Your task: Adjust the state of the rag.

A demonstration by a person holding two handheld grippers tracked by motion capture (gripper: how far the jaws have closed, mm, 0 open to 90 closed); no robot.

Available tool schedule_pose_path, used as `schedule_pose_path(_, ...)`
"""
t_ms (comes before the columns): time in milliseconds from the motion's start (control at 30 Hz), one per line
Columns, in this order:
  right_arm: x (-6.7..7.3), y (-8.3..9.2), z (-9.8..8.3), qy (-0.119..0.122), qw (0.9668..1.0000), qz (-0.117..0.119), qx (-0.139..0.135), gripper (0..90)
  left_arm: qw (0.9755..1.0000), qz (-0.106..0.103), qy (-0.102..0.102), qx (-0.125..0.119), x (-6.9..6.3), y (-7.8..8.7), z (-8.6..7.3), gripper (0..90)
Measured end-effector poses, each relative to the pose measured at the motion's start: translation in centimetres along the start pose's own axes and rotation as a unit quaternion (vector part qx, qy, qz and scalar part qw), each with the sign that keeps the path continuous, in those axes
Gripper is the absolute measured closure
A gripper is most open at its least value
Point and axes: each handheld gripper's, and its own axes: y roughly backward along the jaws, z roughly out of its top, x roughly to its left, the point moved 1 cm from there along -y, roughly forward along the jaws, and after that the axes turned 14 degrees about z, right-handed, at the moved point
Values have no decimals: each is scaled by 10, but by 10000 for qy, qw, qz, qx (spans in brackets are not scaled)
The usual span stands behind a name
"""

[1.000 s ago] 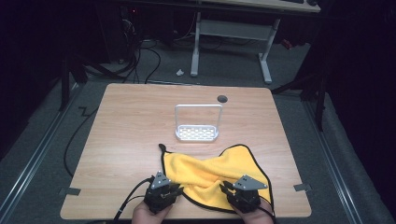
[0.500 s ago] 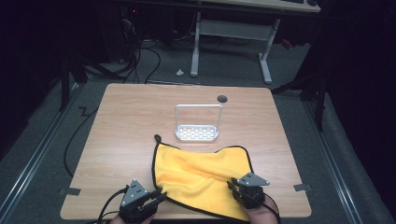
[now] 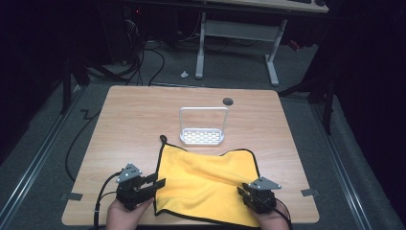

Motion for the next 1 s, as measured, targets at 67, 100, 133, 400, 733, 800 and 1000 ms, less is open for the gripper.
schedule_pose_path(67, -1, 0, 0, -17, 10000, 8, -13, 717, 9999, 75, -116, 81, 1, -6, -3, 609)
schedule_pose_path(100, -1, 0, 0, -11, 10000, 12, -11, 717, 9996, 98, -157, 224, 2, -12, -7, 616)
schedule_pose_path(133, -1, 0, 0, -19, 10000, 10, -3, 717, 9991, 111, -191, 348, 3, -18, -11, 620)
schedule_pose_path(400, -1, 14, -9, -58, 9998, 7, 173, 719, 9912, 59, -800, 1051, -11, -26, -45, 632)
schedule_pose_path(733, -43, 24, 23, -341, 9965, -514, -558, 717, 9936, 338, -942, 519, 3, -57, -4, 589)
schedule_pose_path(800, -63, 8, 32, -576, 9954, -633, -439, 735, 9931, 550, -891, 533, 11, -77, 8, 590)
schedule_pose_path(1000, -96, -18, 40, -793, 9928, -885, -119, 748, 9894, 782, -940, 788, 26, -115, 25, 633)
